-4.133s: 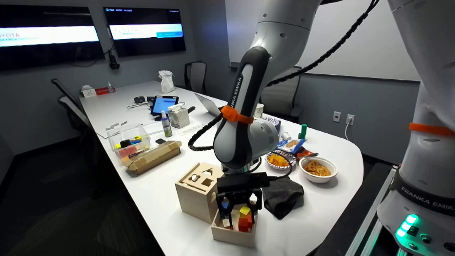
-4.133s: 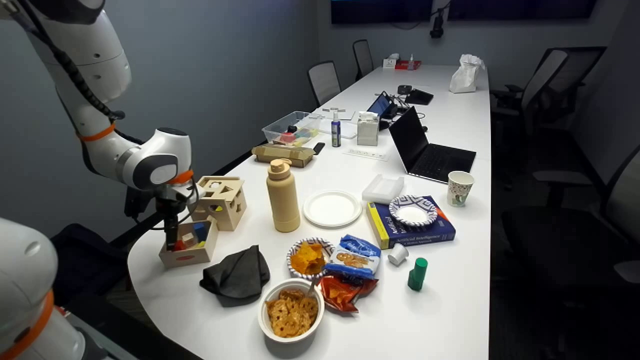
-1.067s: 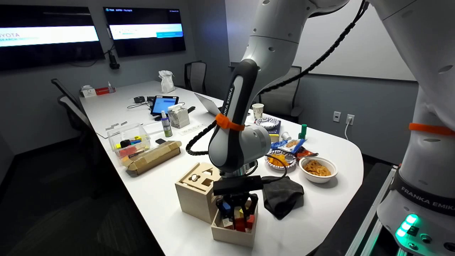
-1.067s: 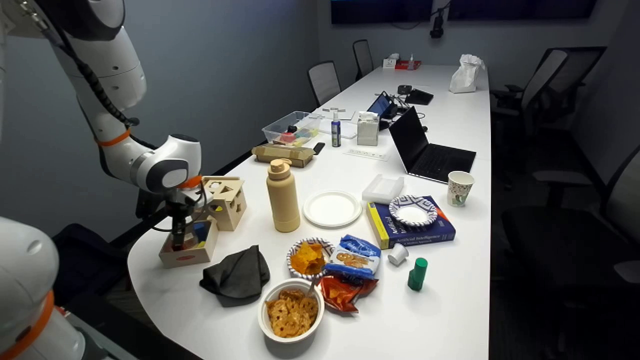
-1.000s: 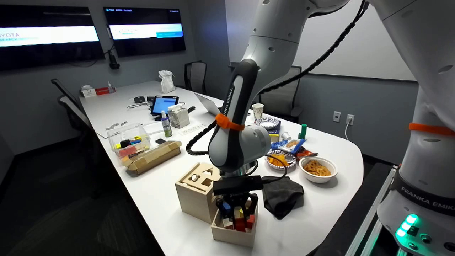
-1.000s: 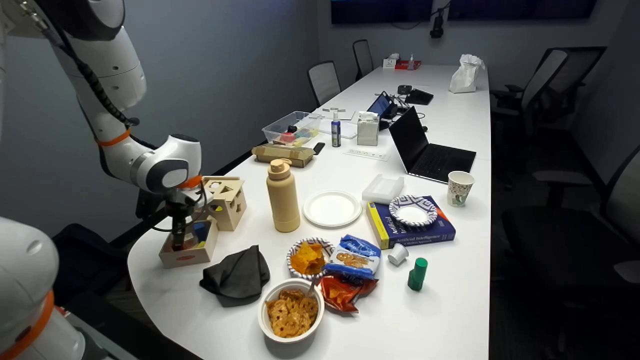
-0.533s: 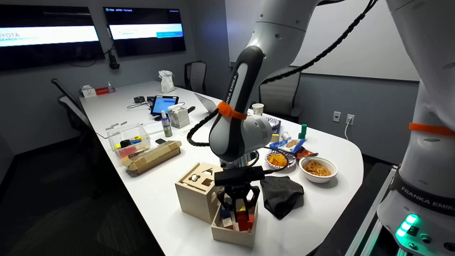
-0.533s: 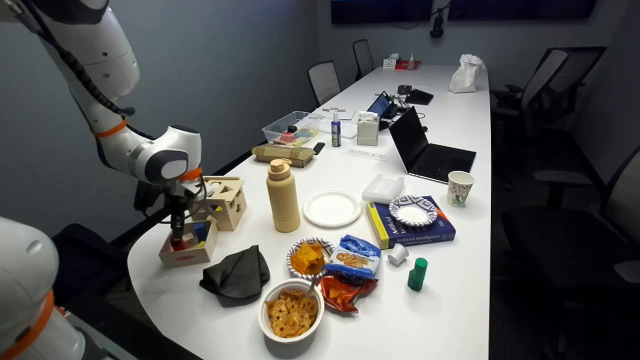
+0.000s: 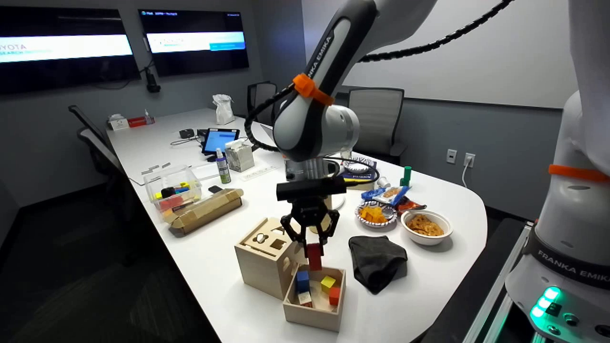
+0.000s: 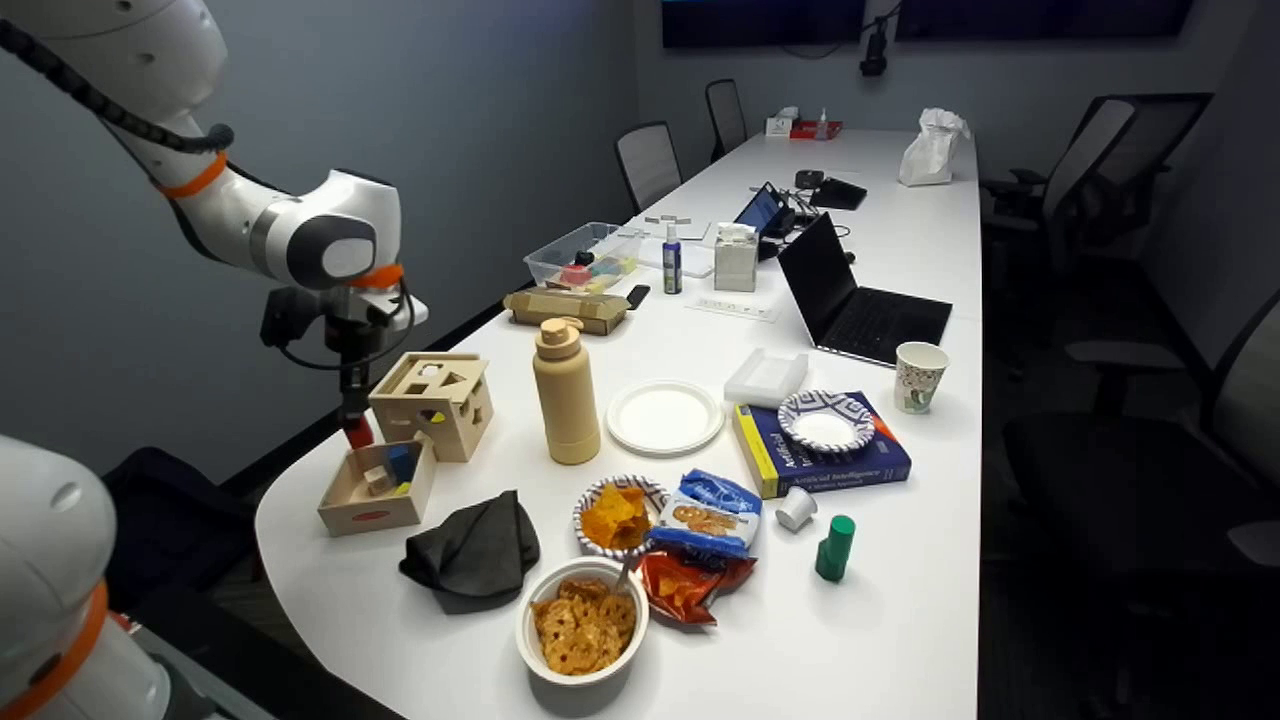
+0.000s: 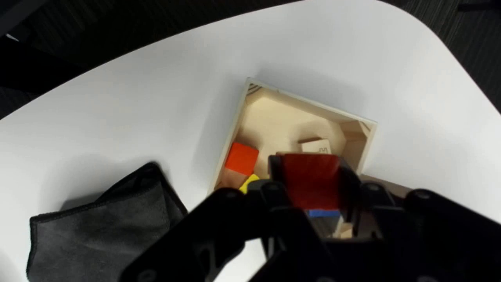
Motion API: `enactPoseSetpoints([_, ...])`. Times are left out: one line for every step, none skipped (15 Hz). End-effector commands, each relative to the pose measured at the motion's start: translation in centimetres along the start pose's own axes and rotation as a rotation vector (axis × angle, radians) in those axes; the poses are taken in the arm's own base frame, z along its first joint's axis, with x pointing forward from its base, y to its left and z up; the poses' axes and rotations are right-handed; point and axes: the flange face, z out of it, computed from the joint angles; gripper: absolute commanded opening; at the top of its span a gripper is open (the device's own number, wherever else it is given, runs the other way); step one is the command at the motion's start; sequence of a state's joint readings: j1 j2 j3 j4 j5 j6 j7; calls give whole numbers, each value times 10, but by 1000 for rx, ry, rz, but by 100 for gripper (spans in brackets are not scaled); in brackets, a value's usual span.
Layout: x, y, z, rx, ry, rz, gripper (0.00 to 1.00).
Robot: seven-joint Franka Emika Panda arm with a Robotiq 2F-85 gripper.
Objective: Remove the orange cube from the wooden box and put it inside the shape sorter
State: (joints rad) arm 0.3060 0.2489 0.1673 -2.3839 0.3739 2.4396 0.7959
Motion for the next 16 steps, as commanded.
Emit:
enactPoseSetpoints([-3, -13, -50, 11, 35, 27, 8])
enactPoseSetpoints([-2, -18, -59, 21, 41, 34, 8])
enactPoseSetpoints([2, -24, -66, 35, 52, 46, 8])
enactPoseSetpoints([5, -29, -73, 48, 58, 54, 8])
enactPoseSetpoints([9, -34, -79, 58, 59, 63, 8])
enactPoseSetpoints([15, -39, -83, 70, 64, 74, 8])
enactPoseSetpoints([19, -42, -87, 81, 69, 85, 8])
enactPoseSetpoints([24, -46, -89, 92, 73, 98, 8])
enactPoseSetpoints([29, -49, -90, 100, 78, 114, 8])
enactPoseSetpoints([36, -52, -89, 109, 78, 126, 8])
enactPoseSetpoints([42, -54, -85, 117, 75, 139, 8])
enactPoseSetpoints([48, -57, -82, 122, 69, 148, 8])
enactPoseSetpoints([53, -59, -79, 124, 66, 156, 8])
enactPoseSetpoints([57, -62, -74, 129, 61, 161, 8])
enactPoseSetpoints([61, -65, -70, 134, 56, 167, 8])
enactPoseSetpoints([65, -67, -65, 138, 53, 172, 8])
